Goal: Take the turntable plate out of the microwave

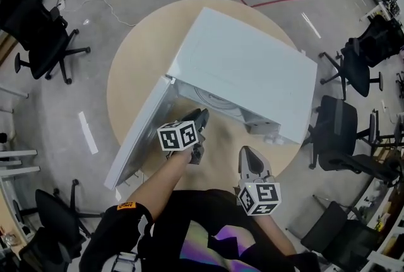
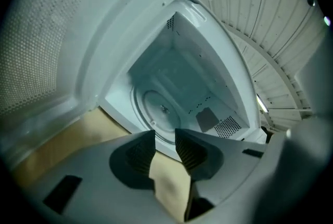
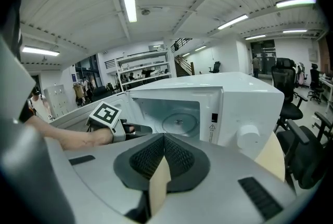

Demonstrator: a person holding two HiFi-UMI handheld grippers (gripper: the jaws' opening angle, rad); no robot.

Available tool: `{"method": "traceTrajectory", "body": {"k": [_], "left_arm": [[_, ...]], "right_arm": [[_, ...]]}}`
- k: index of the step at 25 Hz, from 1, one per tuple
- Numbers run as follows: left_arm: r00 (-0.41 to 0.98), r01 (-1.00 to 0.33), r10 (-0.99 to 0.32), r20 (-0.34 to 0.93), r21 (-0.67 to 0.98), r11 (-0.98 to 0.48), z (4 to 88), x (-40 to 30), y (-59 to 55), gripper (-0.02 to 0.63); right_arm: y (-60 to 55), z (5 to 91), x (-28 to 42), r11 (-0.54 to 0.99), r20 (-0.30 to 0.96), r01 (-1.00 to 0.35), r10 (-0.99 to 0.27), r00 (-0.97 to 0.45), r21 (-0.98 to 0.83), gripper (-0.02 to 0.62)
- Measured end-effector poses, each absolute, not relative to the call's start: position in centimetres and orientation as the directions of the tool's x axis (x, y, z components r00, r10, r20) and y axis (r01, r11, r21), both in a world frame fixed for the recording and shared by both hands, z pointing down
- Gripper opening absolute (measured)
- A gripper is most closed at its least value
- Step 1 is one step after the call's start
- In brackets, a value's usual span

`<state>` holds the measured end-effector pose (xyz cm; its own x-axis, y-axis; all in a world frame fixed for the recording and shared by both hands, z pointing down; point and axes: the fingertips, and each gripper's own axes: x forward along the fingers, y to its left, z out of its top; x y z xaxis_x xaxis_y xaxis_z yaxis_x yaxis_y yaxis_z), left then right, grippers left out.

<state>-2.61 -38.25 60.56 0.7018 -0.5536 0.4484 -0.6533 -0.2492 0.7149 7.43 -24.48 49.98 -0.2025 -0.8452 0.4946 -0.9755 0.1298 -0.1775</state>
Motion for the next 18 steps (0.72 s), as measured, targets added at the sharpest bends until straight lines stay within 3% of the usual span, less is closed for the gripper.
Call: {"method": "traceTrajectory", "body": {"k": [18], "left_arm": [[0.709,-0.586,-0.525,0.47,0.807,-0.069,64.5,0.2,-40.9,0.149]], "right_arm": [[-27.0,52.0,7.8,0.161,0.509,-0.965,-0.824,-0.247,-0.208,0.017]]}}
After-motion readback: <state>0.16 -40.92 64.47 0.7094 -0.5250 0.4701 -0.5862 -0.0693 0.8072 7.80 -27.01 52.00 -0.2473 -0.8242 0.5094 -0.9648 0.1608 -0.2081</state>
